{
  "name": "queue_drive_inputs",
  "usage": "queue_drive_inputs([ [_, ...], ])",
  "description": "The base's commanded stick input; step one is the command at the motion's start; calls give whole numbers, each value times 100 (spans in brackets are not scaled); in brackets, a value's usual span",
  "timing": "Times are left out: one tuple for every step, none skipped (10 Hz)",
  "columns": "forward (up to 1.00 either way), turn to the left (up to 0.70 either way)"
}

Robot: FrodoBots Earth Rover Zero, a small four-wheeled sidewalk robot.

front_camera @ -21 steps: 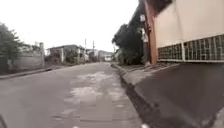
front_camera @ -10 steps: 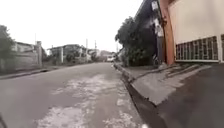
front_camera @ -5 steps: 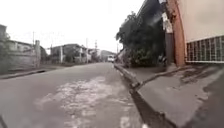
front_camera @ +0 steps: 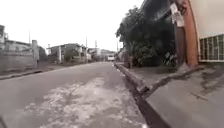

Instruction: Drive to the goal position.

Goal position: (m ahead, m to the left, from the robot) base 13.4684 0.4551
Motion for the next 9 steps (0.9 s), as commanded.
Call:
queue_drive_inputs([
  [100, 4],
  [100, 4],
  [100, 4],
  [100, 4],
  [100, 4],
  [100, 4],
  [100, 4],
  [100, 4],
  [100, 4],
])
